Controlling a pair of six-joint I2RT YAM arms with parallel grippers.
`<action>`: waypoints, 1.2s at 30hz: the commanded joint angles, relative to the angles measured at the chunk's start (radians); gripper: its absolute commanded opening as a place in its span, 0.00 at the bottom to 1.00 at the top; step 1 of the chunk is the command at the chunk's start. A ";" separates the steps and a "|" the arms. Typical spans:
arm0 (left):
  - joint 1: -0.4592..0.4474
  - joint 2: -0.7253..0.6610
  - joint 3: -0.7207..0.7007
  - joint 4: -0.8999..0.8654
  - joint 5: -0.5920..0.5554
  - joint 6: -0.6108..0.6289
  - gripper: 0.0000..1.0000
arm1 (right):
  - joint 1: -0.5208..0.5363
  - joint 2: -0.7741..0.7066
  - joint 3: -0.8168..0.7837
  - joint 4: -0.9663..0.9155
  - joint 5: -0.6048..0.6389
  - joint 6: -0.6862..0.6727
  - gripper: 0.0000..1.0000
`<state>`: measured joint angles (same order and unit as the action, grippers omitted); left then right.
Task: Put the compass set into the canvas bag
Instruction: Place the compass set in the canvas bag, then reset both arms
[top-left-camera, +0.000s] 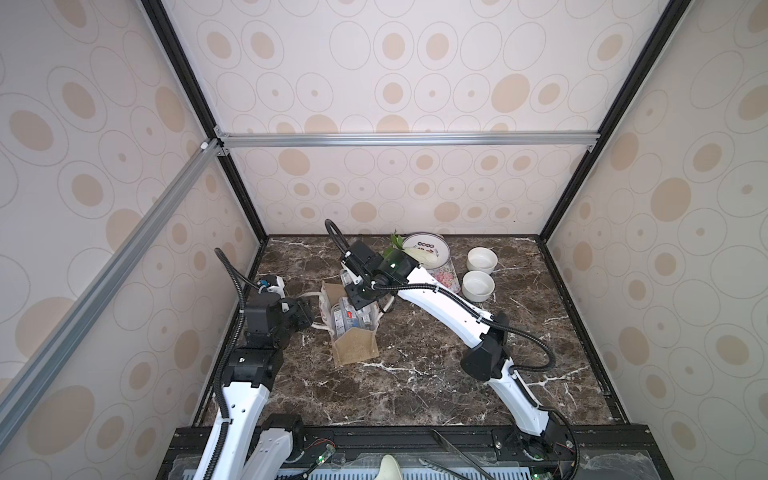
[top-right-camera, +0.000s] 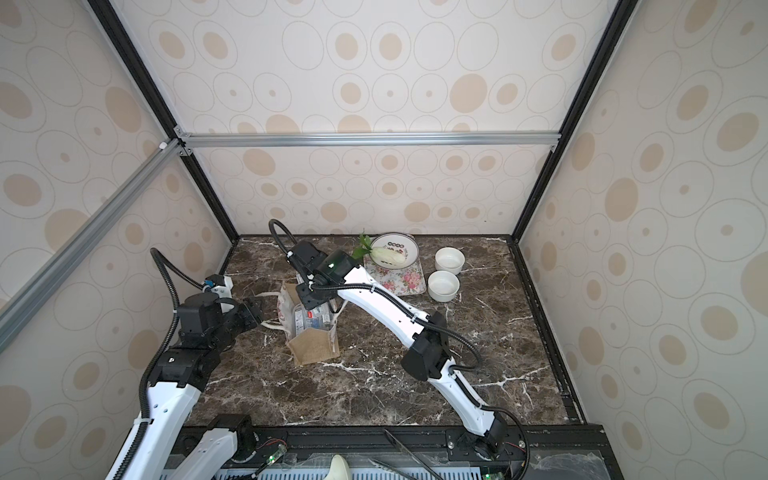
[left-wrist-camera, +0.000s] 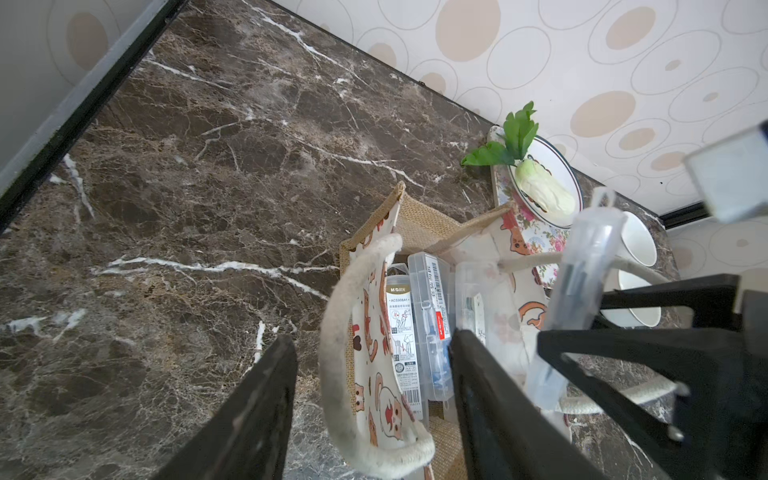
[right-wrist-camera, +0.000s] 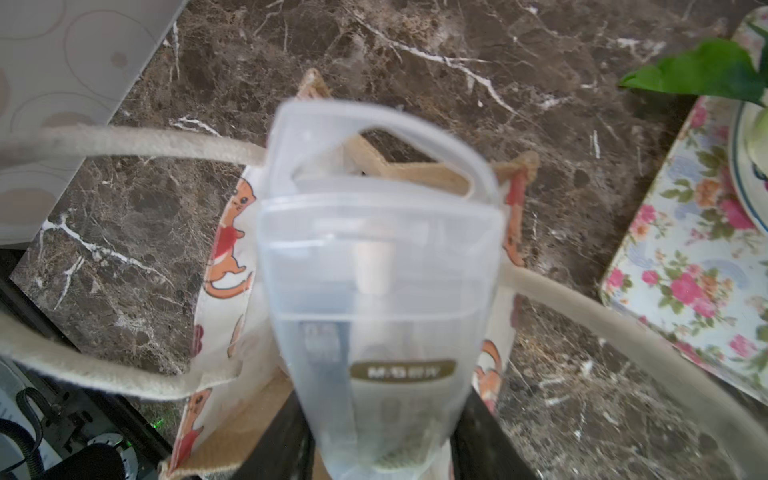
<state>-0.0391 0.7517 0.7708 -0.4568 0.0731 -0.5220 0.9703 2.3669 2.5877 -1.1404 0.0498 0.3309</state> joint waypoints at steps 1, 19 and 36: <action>0.007 0.000 -0.002 0.010 0.002 -0.013 0.59 | 0.008 0.039 0.019 0.050 -0.037 -0.032 0.37; 0.006 0.033 0.057 -0.040 -0.075 0.055 0.59 | 0.030 -0.023 0.036 0.026 0.005 -0.072 0.79; 0.011 0.061 0.166 0.213 -0.428 0.261 0.70 | -0.301 -0.819 -0.870 0.379 0.422 -0.102 0.98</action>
<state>-0.0357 0.8089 0.9302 -0.3428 -0.2089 -0.3397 0.7631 1.6558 1.9327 -0.8665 0.3855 0.2012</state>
